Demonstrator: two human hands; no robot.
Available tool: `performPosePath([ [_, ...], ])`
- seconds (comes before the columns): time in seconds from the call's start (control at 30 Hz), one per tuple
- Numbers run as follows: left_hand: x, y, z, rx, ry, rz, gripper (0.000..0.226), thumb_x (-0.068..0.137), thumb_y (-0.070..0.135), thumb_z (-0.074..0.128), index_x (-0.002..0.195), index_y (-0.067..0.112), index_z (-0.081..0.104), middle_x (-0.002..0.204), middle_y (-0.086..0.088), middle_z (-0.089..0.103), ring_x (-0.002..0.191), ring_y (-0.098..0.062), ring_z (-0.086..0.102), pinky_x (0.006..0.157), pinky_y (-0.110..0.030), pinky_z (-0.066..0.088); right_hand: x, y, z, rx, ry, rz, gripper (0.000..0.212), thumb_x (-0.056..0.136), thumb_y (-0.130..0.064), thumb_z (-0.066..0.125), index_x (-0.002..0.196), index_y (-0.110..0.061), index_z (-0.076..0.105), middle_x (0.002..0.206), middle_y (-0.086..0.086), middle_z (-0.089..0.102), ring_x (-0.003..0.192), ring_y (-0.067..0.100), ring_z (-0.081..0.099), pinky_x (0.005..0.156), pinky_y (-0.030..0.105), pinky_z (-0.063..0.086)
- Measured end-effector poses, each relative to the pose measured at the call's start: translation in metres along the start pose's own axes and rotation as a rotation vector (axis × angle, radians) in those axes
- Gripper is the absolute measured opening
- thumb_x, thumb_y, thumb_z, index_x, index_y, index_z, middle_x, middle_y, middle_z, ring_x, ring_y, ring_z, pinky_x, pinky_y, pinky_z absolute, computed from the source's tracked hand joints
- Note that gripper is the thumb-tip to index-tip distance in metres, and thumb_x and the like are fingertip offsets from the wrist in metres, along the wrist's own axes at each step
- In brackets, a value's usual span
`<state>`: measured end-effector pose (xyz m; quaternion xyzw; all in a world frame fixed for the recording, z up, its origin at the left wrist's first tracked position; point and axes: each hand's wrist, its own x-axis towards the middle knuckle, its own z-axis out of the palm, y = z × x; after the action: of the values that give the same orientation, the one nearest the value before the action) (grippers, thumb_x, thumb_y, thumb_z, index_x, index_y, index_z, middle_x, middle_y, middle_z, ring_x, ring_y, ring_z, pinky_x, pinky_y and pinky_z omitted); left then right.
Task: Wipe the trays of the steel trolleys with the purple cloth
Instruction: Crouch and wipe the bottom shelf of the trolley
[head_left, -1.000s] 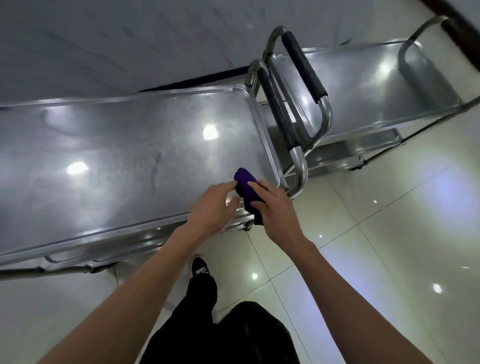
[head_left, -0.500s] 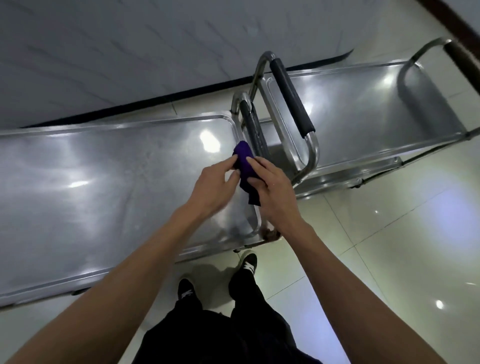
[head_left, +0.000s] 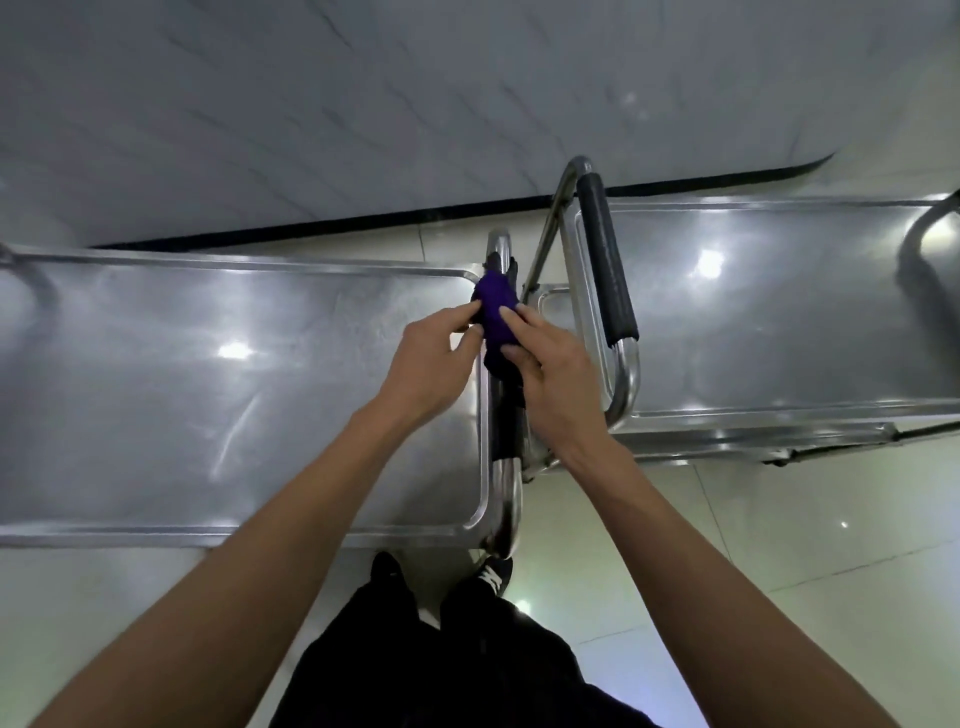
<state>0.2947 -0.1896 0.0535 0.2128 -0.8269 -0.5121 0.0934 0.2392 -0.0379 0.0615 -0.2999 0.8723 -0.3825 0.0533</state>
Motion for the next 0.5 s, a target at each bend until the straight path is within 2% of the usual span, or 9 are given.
performPosePath([
  [0.1, 0.0, -0.013, 0.003, 0.075, -0.056, -0.045, 0.033, 0.103, 0.018, 0.048, 0.129, 0.022, 0.067, 0.118, 0.007, 0.071, 0.106, -0.005, 0.063, 0.096, -0.025, 0.05, -0.005, 0.007, 0.021, -0.156, -0.074, 0.011, 0.042, 0.099, -0.019, 0.057, 0.141, -0.017, 0.055, 0.145, 0.007, 0.053, 0.126, 0.029, 0.051, 0.11, 0.04, 0.039],
  [0.2, -0.001, -0.03, 0.003, 0.088, -0.099, -0.101, 0.03, 0.102, 0.016, 0.043, 0.11, 0.02, 0.072, 0.097, 0.003, 0.074, 0.091, -0.015, 0.066, 0.084, -0.03, 0.054, -0.012, 0.012, 0.038, -0.201, -0.091, 0.018, 0.042, 0.1, -0.028, 0.055, 0.141, -0.021, 0.055, 0.15, 0.004, 0.048, 0.132, 0.026, 0.043, 0.109, 0.044, 0.036],
  [0.27, -0.001, -0.038, 0.001, 0.054, -0.092, -0.14, 0.029, 0.101, 0.017, 0.044, 0.101, 0.024, 0.072, 0.092, 0.007, 0.074, 0.088, -0.009, 0.066, 0.082, -0.029, 0.054, -0.015, 0.016, 0.042, -0.215, -0.087, 0.01, 0.043, 0.101, -0.031, 0.05, 0.143, -0.022, 0.053, 0.153, 0.003, 0.044, 0.138, 0.025, 0.037, 0.11, 0.048, 0.036],
  [0.3, -0.001, -0.04, 0.001, 0.028, -0.081, -0.159, 0.029, 0.1, 0.019, 0.045, 0.102, 0.031, 0.071, 0.091, 0.014, 0.071, 0.086, 0.0, 0.064, 0.081, -0.024, 0.053, -0.016, 0.019, 0.042, -0.218, -0.097, 0.016, 0.044, 0.102, -0.031, 0.048, 0.145, -0.023, 0.049, 0.156, 0.003, 0.04, 0.141, 0.024, 0.033, 0.113, 0.048, 0.033],
  [0.33, 0.0, -0.042, 0.002, -0.008, -0.067, -0.181, 0.029, 0.1, 0.022, 0.047, 0.111, 0.036, 0.069, 0.093, 0.019, 0.069, 0.085, 0.007, 0.063, 0.081, -0.018, 0.052, -0.017, 0.022, 0.041, -0.215, -0.114, 0.035, 0.047, 0.102, -0.033, 0.046, 0.148, -0.025, 0.045, 0.158, 0.002, 0.035, 0.145, 0.023, 0.028, 0.116, 0.046, 0.03],
  [0.4, 0.0, -0.042, 0.005, -0.079, -0.035, -0.214, 0.038, 0.1, 0.027, 0.052, 0.136, 0.033, 0.058, 0.105, 0.019, 0.065, 0.091, 0.014, 0.061, 0.075, -0.01, 0.051, -0.018, 0.028, 0.04, -0.214, -0.155, 0.069, 0.052, 0.103, -0.036, 0.046, 0.153, -0.029, 0.035, 0.162, 0.0, 0.027, 0.148, 0.022, 0.021, 0.119, 0.042, 0.023],
  [0.43, -0.002, -0.042, 0.005, -0.077, -0.021, -0.192, 0.044, 0.099, 0.027, 0.054, 0.142, 0.033, 0.051, 0.112, 0.017, 0.064, 0.096, 0.011, 0.061, 0.074, -0.009, 0.05, -0.018, 0.03, 0.04, -0.235, -0.176, 0.069, 0.054, 0.102, -0.037, 0.047, 0.154, -0.03, 0.033, 0.163, -0.001, 0.024, 0.149, 0.022, 0.019, 0.12, 0.042, 0.021],
  [0.5, -0.006, -0.044, 0.005, 0.032, 0.003, -0.049, 0.049, 0.097, 0.023, 0.056, 0.144, 0.032, 0.05, 0.125, 0.013, 0.062, 0.107, 0.001, 0.06, 0.083, -0.015, 0.051, -0.016, 0.029, 0.042, -0.293, -0.212, 0.057, 0.056, 0.102, -0.038, 0.046, 0.155, -0.032, 0.029, 0.165, -0.001, 0.018, 0.151, 0.023, 0.015, 0.12, 0.044, 0.023],
])
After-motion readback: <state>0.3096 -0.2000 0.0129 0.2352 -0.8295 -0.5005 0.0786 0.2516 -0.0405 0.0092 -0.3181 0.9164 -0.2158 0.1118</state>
